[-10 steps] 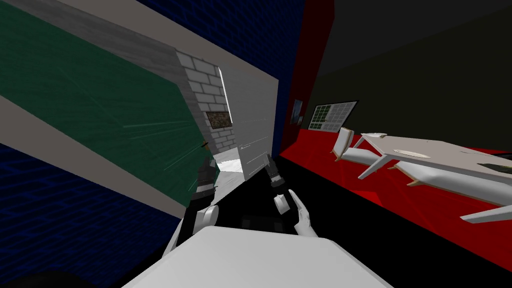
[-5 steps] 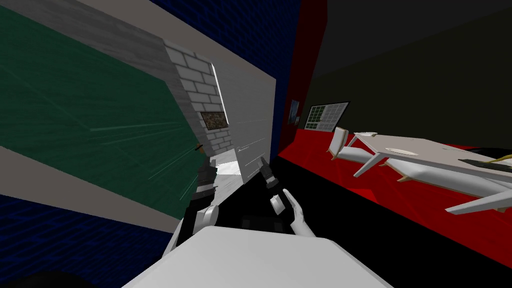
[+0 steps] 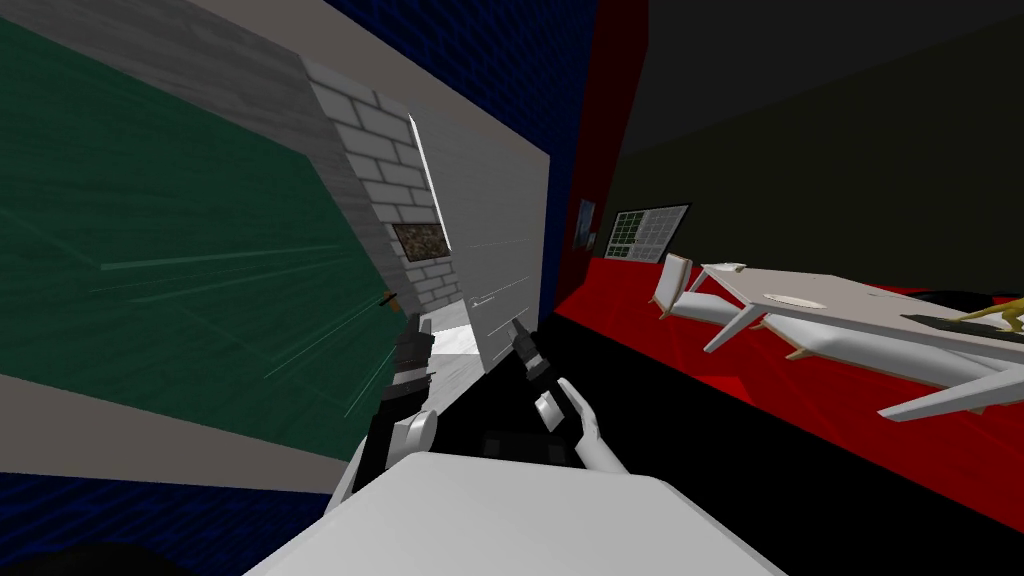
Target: Push the door open
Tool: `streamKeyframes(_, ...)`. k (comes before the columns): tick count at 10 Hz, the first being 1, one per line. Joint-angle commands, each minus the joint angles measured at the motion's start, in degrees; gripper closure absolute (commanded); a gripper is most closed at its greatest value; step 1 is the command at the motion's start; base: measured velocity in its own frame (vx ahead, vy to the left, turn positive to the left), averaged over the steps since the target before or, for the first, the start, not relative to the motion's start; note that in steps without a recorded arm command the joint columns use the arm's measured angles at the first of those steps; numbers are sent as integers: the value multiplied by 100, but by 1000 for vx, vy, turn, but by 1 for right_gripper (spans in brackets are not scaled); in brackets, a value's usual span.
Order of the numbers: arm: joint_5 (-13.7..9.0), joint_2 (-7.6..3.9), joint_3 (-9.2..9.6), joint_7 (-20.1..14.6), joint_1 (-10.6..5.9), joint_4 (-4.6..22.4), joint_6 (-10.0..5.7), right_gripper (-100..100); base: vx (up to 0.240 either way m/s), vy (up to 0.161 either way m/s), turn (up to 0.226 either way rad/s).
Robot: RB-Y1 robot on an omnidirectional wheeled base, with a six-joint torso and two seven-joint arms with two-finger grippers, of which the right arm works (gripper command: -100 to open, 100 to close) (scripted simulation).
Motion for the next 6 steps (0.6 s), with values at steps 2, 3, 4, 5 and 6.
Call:
streamKeyframes(2,-34,-10,277,-105,-243,335,84,-100,106,35,-84)
streamKeyframes(3,-43,-15,352,-131,-301,422,103,-100,123,55,-96)
streamKeyframes(4,-60,-24,502,-185,-418,595,141,-100,146,66,-116)
streamKeyframes(5,-69,-29,577,-211,-476,682,160,-100,155,57,-80)
streamKeyframes(6,-77,-33,647,-236,-530,762,178,-100,129,44,-54)
